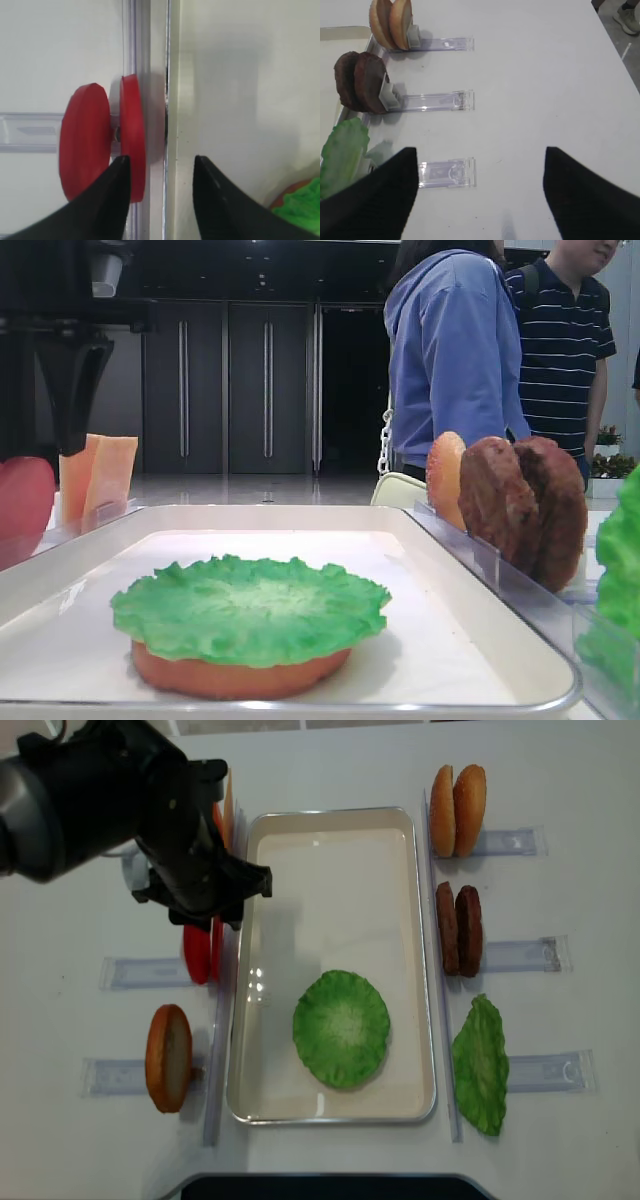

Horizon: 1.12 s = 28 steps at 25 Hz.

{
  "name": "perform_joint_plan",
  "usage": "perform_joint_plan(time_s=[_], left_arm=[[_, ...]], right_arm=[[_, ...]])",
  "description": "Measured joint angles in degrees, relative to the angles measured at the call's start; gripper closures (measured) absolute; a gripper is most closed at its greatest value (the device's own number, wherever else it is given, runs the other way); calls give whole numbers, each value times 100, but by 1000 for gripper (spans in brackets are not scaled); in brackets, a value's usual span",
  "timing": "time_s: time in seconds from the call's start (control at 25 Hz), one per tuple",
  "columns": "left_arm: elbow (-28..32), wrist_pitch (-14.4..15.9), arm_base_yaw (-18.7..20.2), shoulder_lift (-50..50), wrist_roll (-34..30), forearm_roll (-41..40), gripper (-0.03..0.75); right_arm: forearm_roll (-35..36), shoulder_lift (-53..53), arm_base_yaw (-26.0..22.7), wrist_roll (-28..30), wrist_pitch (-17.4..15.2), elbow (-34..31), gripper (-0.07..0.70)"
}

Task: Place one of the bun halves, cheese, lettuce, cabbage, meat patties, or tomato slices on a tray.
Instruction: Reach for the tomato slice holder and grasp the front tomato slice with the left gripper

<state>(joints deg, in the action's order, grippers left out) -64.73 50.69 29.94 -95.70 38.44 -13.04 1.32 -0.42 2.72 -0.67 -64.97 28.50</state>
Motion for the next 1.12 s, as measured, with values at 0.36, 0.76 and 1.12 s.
perform_joint_plan(time_s=[0.36, 0.76, 1.12], left_arm=[[-51, 41, 0, -341, 0, -178, 391], [-51, 74, 0, -586, 0, -244, 391], [-51, 239, 0, -586, 36, -464, 580]], right_arm=[[0, 0, 0, 0, 0, 0, 107], [0, 0, 0, 0, 0, 0, 107], [0, 0, 0, 0, 0, 0, 107]])
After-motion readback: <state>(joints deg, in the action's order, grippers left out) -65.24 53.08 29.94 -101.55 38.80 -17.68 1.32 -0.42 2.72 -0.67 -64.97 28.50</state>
